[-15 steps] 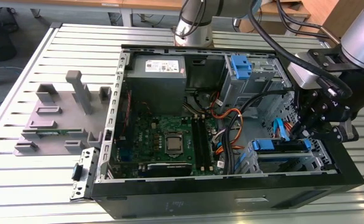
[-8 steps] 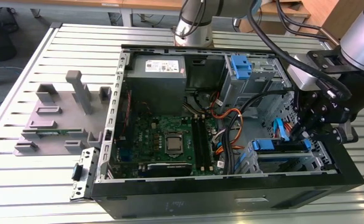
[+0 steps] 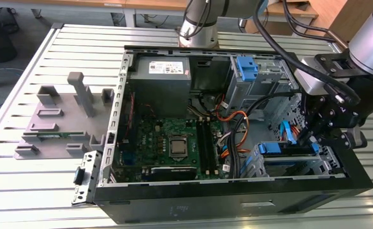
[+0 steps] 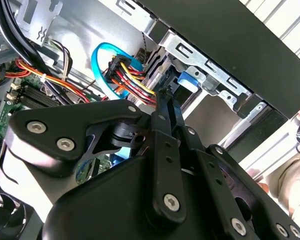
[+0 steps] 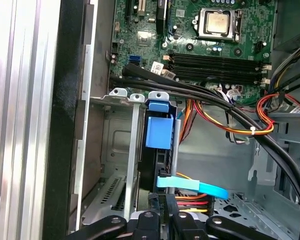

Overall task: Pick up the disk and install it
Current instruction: 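Insert the second disk wire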

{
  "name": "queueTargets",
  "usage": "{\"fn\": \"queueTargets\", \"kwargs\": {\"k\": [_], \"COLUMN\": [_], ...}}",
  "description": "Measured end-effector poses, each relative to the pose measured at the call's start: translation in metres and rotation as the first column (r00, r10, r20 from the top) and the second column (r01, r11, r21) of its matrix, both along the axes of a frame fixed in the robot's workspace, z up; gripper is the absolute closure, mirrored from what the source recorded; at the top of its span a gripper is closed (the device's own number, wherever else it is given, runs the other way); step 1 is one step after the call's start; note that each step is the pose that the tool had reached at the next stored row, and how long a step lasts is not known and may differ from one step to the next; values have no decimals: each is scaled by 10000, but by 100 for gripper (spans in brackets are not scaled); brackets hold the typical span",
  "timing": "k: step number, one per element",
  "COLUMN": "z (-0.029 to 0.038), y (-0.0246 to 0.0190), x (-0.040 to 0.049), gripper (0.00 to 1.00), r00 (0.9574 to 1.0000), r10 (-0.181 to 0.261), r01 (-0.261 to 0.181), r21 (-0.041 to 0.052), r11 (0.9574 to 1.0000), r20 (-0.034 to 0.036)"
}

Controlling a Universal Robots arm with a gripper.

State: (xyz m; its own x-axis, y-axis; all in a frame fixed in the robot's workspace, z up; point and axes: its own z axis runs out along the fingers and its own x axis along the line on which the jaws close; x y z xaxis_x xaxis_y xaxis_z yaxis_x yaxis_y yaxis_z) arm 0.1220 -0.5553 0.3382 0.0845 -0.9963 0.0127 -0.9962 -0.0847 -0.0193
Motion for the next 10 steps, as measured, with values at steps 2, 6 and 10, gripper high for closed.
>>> {"fn": "queueTargets", "kwargs": {"k": [2, 6, 10], "z": [-10, -34, -45], "y": [-3, -4, -4], "x": [0, 0, 0], "gripper": [84, 84, 84], "r00": [10000, 10000, 10000], "r10": [0, 0, -5], "r01": [0, 0, 5], "r21": [-1, -4, -3], "r11": [10000, 10000, 10000], "r20": [0, 0, 0]}}
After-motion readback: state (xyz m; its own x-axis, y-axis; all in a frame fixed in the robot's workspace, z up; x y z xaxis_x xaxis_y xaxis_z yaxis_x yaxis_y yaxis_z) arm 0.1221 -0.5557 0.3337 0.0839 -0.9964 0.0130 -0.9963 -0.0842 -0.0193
